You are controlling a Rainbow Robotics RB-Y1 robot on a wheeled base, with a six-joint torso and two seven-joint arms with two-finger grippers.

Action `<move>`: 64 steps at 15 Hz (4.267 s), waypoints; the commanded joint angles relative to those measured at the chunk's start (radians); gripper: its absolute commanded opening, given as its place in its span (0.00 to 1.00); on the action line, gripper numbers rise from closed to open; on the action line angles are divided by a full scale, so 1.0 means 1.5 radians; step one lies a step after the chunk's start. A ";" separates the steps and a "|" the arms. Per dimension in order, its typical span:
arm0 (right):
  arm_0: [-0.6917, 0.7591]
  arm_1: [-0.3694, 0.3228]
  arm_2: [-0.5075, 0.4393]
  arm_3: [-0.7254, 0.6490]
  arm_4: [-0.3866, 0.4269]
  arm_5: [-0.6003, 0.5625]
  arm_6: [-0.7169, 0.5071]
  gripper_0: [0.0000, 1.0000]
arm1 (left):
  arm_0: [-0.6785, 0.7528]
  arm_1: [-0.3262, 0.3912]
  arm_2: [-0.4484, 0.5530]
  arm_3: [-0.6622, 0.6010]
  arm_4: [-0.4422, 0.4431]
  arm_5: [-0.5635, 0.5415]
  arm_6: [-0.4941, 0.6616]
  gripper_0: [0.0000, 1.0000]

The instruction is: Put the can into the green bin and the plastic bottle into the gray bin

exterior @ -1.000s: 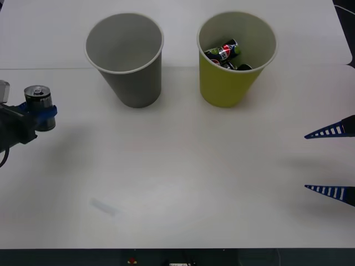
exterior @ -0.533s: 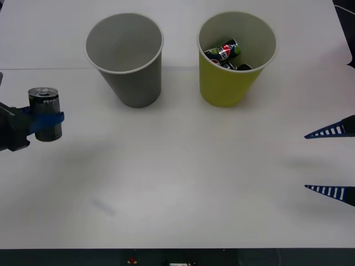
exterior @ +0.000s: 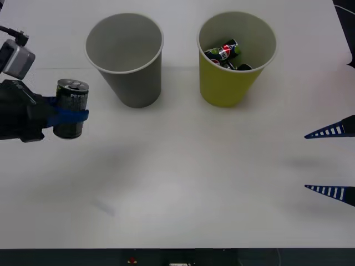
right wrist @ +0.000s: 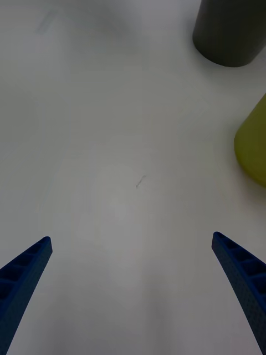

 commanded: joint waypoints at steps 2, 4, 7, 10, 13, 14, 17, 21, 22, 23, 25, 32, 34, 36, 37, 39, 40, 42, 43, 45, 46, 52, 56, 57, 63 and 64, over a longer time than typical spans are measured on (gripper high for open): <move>0.000 0.000 0.000 0.000 0.000 0.000 0.000 1.00 | -0.129 -0.002 -0.090 0.052 0.001 -0.009 0.000 0.00; 0.000 0.000 0.000 0.000 0.000 0.000 0.000 1.00 | -0.190 -0.020 -0.119 0.076 -0.001 -0.039 0.000 0.00; 0.000 0.000 0.000 0.000 0.000 0.000 0.000 1.00 | -0.308 -0.090 -0.126 0.115 -0.051 -0.160 0.000 0.00; 0.000 0.000 0.000 0.000 0.000 0.000 0.000 1.00 | -0.393 -0.138 -0.175 0.156 -0.116 -0.175 0.001 0.00; 0.000 0.000 0.000 0.000 0.000 0.000 0.000 1.00 | -0.469 -0.178 -0.226 0.210 -0.170 -0.175 0.001 0.00; 0.000 0.000 0.000 0.000 0.000 0.000 0.000 1.00 | -0.495 -0.193 -0.241 0.231 -0.188 -0.175 0.001 0.00; 0.000 0.000 0.000 0.000 0.000 0.000 0.000 1.00 | -0.588 -0.248 -0.286 0.319 -0.249 -0.175 0.001 0.00; 0.000 0.000 0.000 0.000 0.000 0.000 0.000 1.00 | -0.699 -0.317 -0.325 0.453 -0.321 -0.169 0.001 0.00; 0.000 0.000 0.000 0.000 0.000 0.000 0.000 1.00 | -0.719 -0.332 -0.337 0.483 -0.331 -0.151 0.001 0.00; 0.000 0.000 0.000 0.000 0.000 0.000 0.000 1.00 | -0.740 -0.348 -0.352 0.528 -0.335 -0.121 0.001 0.00; 0.000 0.000 0.000 0.000 0.000 0.000 0.000 1.00 | -0.768 -0.382 -0.367 0.597 -0.346 -0.073 -0.011 0.00; 0.000 0.000 0.000 0.000 0.000 0.000 0.000 1.00 | -0.836 -0.448 -0.469 0.798 -0.386 0.137 -0.057 0.00; 0.000 0.000 0.000 0.000 0.000 0.000 0.000 1.00 | -0.836 -0.452 -0.502 0.825 -0.382 0.186 -0.057 0.00; 0.000 0.000 0.000 0.000 0.000 0.000 0.000 1.00 | -0.836 -0.454 -0.509 0.830 -0.384 0.192 -0.057 0.00; 0.000 0.000 0.000 0.000 0.000 0.000 0.000 1.00 | -0.836 -0.455 -0.509 0.830 -0.383 0.192 -0.057 0.06; 0.000 0.000 0.000 0.000 0.000 0.000 0.000 1.00 | -0.836 -0.454 -0.509 0.830 -0.382 0.192 -0.057 0.72; 0.000 0.000 0.000 0.000 0.000 0.000 0.000 1.00 | -0.835 -0.455 -0.509 0.830 -0.381 0.192 -0.057 0.98; 0.000 0.000 0.000 0.000 0.000 0.000 0.000 1.00 | -0.836 -0.454 -0.508 0.830 -0.380 0.192 -0.057 1.00; 0.000 0.000 0.000 0.000 0.000 0.000 0.000 1.00 | -0.836 -0.455 -0.508 0.830 -0.380 0.191 -0.057 1.00; 0.000 0.000 0.000 0.000 0.000 0.000 0.000 1.00 | -0.835 -0.454 -0.503 0.830 -0.378 0.191 -0.057 1.00; 0.000 0.000 0.000 0.000 0.000 0.000 0.000 1.00 | -0.835 -0.453 -0.495 0.827 -0.378 0.184 -0.057 1.00; 0.000 0.000 0.000 0.000 0.000 0.000 0.000 1.00 | -0.781 -0.359 -0.425 0.663 -0.330 0.040 -0.095 1.00; 0.000 0.000 0.000 0.000 0.000 0.000 0.000 1.00 | -0.669 -0.268 -0.407 0.504 -0.253 0.039 -0.126 1.00; 0.000 0.000 0.000 0.000 0.000 0.000 0.000 1.00 | -0.641 -0.248 -0.400 0.467 -0.239 0.037 -0.132 1.00; 0.000 0.000 0.000 0.000 0.000 0.000 0.000 1.00 | -0.441 -0.133 -0.284 0.214 -0.159 -0.046 -0.174 1.00; 0.000 0.000 0.000 0.000 0.000 0.000 0.000 1.00 | -0.396 -0.111 -0.262 0.169 -0.142 -0.046 -0.180 1.00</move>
